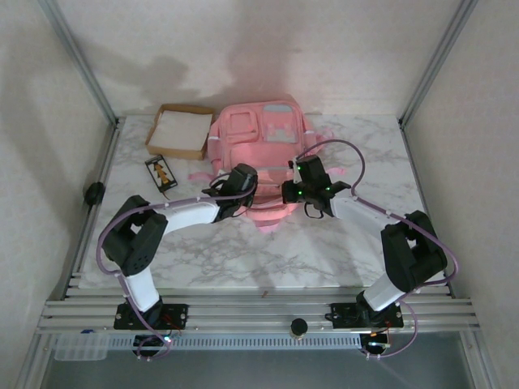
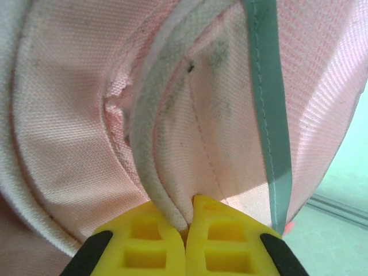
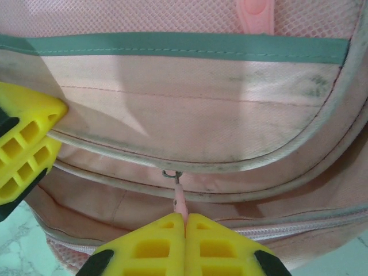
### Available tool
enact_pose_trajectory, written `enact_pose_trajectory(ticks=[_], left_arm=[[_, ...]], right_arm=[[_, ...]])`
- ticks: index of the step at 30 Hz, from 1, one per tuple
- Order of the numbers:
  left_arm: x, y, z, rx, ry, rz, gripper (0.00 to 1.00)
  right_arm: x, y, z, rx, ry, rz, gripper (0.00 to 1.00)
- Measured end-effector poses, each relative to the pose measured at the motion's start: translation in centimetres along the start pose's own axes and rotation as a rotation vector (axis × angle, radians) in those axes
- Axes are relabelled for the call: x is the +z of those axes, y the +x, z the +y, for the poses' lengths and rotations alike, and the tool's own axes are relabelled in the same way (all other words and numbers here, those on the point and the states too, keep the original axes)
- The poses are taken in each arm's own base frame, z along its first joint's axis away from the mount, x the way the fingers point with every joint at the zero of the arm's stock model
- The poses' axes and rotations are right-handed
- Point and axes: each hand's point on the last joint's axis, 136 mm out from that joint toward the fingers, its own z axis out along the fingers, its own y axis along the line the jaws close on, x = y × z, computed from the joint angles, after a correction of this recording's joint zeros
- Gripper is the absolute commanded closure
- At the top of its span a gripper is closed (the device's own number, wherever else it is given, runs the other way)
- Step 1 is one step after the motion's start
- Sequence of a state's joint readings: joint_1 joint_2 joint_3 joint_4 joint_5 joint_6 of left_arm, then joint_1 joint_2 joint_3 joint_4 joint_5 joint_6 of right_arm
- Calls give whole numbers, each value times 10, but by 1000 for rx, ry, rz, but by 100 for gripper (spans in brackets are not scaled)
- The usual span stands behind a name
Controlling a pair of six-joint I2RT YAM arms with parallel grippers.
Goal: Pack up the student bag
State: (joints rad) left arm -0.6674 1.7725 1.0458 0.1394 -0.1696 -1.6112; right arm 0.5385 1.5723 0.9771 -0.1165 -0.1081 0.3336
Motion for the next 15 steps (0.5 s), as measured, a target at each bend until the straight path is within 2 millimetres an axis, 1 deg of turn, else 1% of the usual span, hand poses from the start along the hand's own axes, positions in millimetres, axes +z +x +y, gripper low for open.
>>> enact_pose_trajectory(ticks=[7, 10, 15], left_arm=[[-21, -19, 4, 53, 9, -15, 100], [-28, -24, 4, 100, 0, -3, 100], [-39, -34, 8, 174, -16, 28, 100]], right_arm=[[-6, 2, -3, -43, -27, 6, 100], [-10, 5, -9, -37, -25, 4, 100], [-23, -1, -19, -26, -11, -33, 100]])
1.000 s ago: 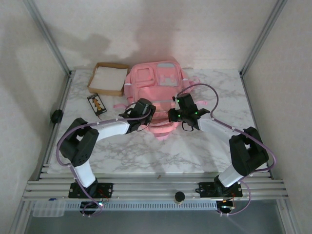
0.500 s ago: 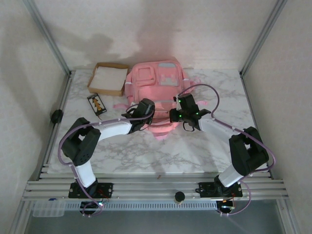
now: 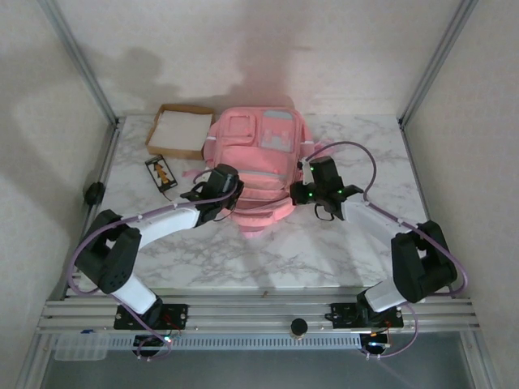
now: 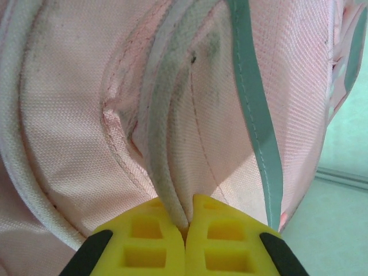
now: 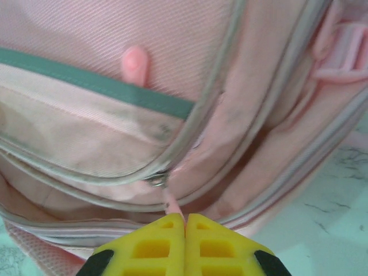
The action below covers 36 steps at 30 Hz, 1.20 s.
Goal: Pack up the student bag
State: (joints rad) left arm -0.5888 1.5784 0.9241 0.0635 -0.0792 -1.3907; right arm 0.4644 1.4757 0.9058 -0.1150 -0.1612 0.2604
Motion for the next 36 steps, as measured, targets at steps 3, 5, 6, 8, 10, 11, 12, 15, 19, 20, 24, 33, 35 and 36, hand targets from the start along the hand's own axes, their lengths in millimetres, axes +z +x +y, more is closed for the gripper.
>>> enact_pose_trajectory(ticks=[3, 5, 6, 8, 10, 11, 12, 15, 19, 20, 24, 33, 35, 36], left_arm=[[-7, -5, 4, 33, -2, 18, 100], [-11, -13, 10, 56, -19, 10, 100], [-12, -18, 13, 66, -29, 7, 100], [-14, -22, 17, 87, -44, 11, 100], [-16, -23, 18, 103, -47, 21, 100], [-16, -23, 18, 110, -44, 27, 100], [-17, -22, 17, 114, -42, 30, 100], [-18, -21, 16, 114, -34, 38, 100], [-17, -23, 14, 97, -25, 48, 100], [-17, -23, 14, 88, -21, 52, 100], [-18, -24, 10, 42, -3, 70, 100], [-21, -28, 5, 19, 19, 88, 100], [-22, -28, 4, 18, 22, 87, 100], [-23, -29, 3, 18, 24, 87, 100]], right_arm=[[-4, -3, -7, 10, 16, -16, 100], [-7, -6, -24, 28, 65, -29, 100], [-8, -8, -33, 37, 89, -37, 100], [-10, -13, -45, 45, 118, -55, 100], [-11, -18, -43, 28, 104, -69, 100], [-10, -18, -38, 16, 81, -70, 100], [-10, -18, -33, 2, 56, -69, 100], [-6, -15, -8, -80, -14, -61, 72], [2, 0, 37, -200, -182, -20, 61], [6, 5, 42, -222, -212, -3, 58], [21, 23, 50, -315, -267, 52, 50], [27, 22, 57, -562, -308, -25, 52], [28, 27, 55, -603, -308, -20, 53], [29, 28, 54, -617, -307, -18, 53]])
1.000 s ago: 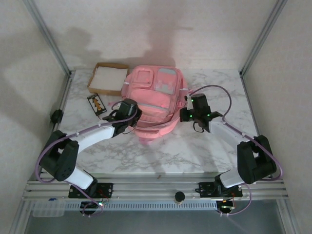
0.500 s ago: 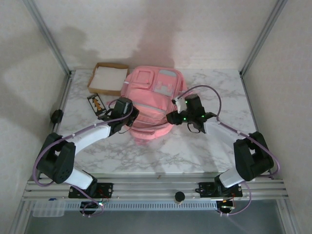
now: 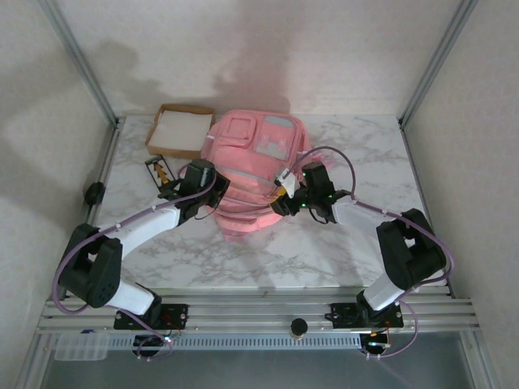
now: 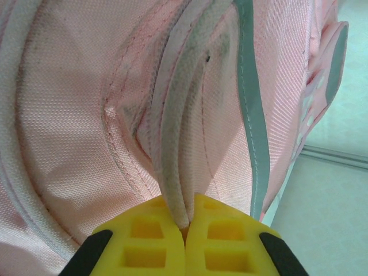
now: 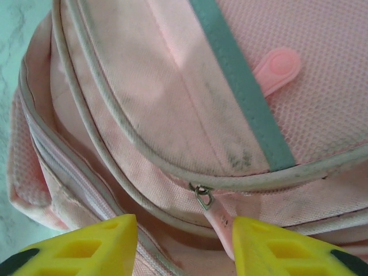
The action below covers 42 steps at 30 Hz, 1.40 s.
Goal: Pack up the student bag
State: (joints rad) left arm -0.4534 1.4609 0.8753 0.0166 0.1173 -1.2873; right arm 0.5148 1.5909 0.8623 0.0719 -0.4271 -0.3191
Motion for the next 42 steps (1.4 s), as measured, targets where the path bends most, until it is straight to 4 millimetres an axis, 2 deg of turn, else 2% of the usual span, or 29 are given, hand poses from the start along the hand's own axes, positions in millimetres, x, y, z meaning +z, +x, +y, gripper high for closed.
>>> enact_pose_trajectory(ticks=[2, 5, 9, 19, 23, 28, 35, 38, 39, 40, 41, 42], left_arm=[[-1, -1, -1, -2, 3, 0, 100], [-1, -2, -1, -7, 4, -2, 100], [-1, -2, -1, -12, 4, 1, 100], [-1, -2, -1, -19, 6, 1, 100], [-1, -2, -2, -20, 6, 0, 100], [-3, -3, -4, -20, 12, -2, 100], [-9, -4, -6, -20, 17, -3, 100], [-9, -4, -6, -19, 17, -2, 100], [-9, -3, -6, -16, 17, 0, 100], [-9, -3, -6, -11, 18, 1, 92], [-9, -3, -5, -1, 16, 3, 73], [-9, -3, -4, 16, 12, 1, 60]], right_arm=[[1, 3, 0, -23, 2, -1, 53], [3, 9, -1, -40, 15, -3, 60], [6, 8, -6, -58, 37, -11, 64], [14, 7, -13, -118, 44, 2, 93], [11, 6, -15, -131, 65, 7, 100], [4, 6, -22, -117, 82, 10, 100], [-13, 4, -51, -55, 156, -9, 100], [-16, 1, -55, -28, 154, -23, 99], [-16, 1, -55, -23, 154, -25, 85], [-17, 0, -55, -20, 153, -26, 74], [-17, 0, -55, -13, 155, -24, 64], [-20, 0, -56, -5, 162, -24, 54]])
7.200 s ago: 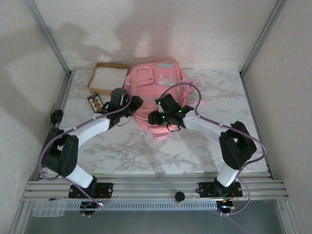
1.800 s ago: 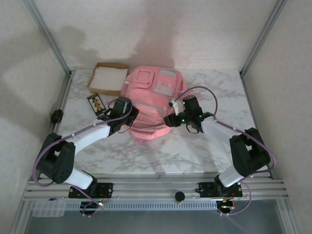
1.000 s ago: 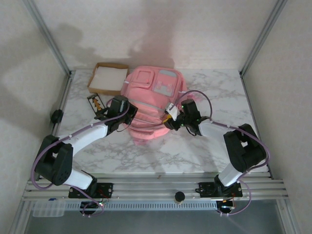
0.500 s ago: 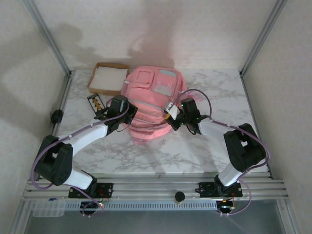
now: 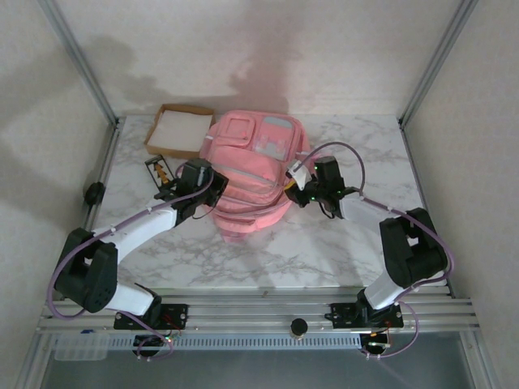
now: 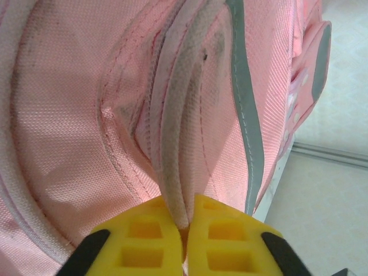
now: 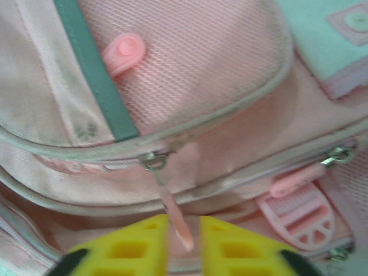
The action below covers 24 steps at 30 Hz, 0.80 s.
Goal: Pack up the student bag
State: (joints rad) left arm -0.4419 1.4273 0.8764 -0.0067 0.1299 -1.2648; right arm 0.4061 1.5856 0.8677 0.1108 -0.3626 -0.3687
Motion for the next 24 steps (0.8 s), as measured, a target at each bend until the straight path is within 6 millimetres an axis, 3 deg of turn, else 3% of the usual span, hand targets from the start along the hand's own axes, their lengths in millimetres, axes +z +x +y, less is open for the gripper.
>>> enact_pose_trajectory(ticks=[2, 4, 5, 7, 8, 10, 13, 15, 20, 22, 24], left_arm=[[-1, -3, 3, 34, -13, -9, 37], [-5, -9, 5, 80, -24, -30, 6], [-10, -15, 5, 109, -30, -52, 1], [-25, -31, 2, 185, -39, -129, 0], [-36, -46, 2, 228, -54, -197, 0], [-58, -83, 3, 306, -106, -367, 0], [-87, -144, 15, 446, -226, -655, 0], [-95, -166, 42, 553, -333, -792, 0], [-81, -159, 132, 798, -532, -801, 0], [-81, -154, 151, 835, -510, -801, 0], [-84, -153, 160, 853, -468, -827, 0]], right_arm=[[-8, -4, -6, 20, 29, -15, 39], [-23, -12, -18, 57, 92, -40, 34], [-33, -17, -27, 86, 140, -55, 30], [-55, -24, -53, 154, 266, -87, 18], [-71, -23, -70, 197, 351, -108, 7], [-103, -10, -100, 282, 514, -149, 1], [-143, 35, -138, 411, 746, -169, 1], [-157, 73, -155, 493, 853, -163, 1], [-154, 133, -153, 558, 908, -177, 1], [-146, 142, -147, 555, 873, -198, 1], [-138, 138, -144, 539, 822, -240, 1]])
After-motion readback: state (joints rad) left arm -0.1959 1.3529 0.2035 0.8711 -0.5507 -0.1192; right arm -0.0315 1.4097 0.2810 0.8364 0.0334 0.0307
